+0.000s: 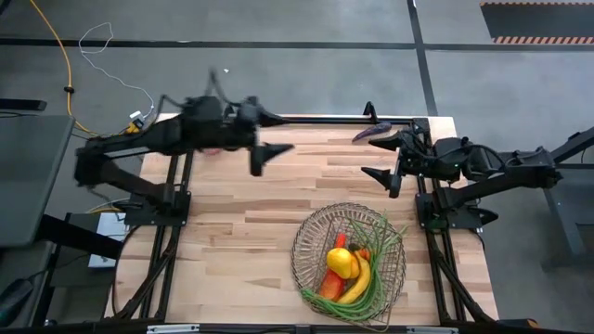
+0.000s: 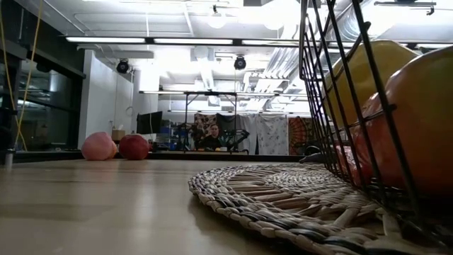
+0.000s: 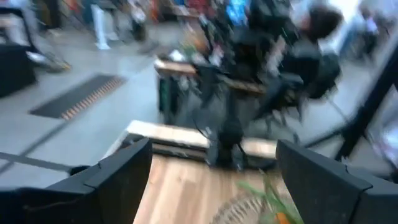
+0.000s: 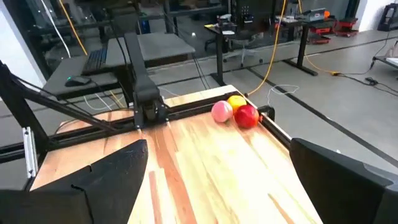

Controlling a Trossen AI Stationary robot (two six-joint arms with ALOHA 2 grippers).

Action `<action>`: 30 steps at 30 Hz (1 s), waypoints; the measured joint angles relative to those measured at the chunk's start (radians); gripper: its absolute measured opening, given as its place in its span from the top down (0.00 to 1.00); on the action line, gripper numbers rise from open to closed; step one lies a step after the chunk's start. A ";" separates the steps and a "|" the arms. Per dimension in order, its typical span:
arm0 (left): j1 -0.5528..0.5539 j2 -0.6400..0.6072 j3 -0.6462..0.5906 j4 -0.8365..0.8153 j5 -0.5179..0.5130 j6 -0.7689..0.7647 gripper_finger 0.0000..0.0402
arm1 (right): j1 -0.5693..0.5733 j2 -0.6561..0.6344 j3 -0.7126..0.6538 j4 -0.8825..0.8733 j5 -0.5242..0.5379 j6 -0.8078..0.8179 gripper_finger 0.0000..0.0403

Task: Build produce basket
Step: Put the peach into the wire basket

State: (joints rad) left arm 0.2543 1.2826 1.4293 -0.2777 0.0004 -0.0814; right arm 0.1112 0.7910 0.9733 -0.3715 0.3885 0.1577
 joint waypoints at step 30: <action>0.072 -0.640 -0.538 0.012 -0.087 -0.147 0.18 | 0.000 0.175 0.000 0.131 0.050 0.124 0.05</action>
State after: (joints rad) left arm 0.3263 0.6429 0.8909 -0.2661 -0.0864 -0.2283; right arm 0.1109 0.9662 0.9733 -0.2405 0.4381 0.2817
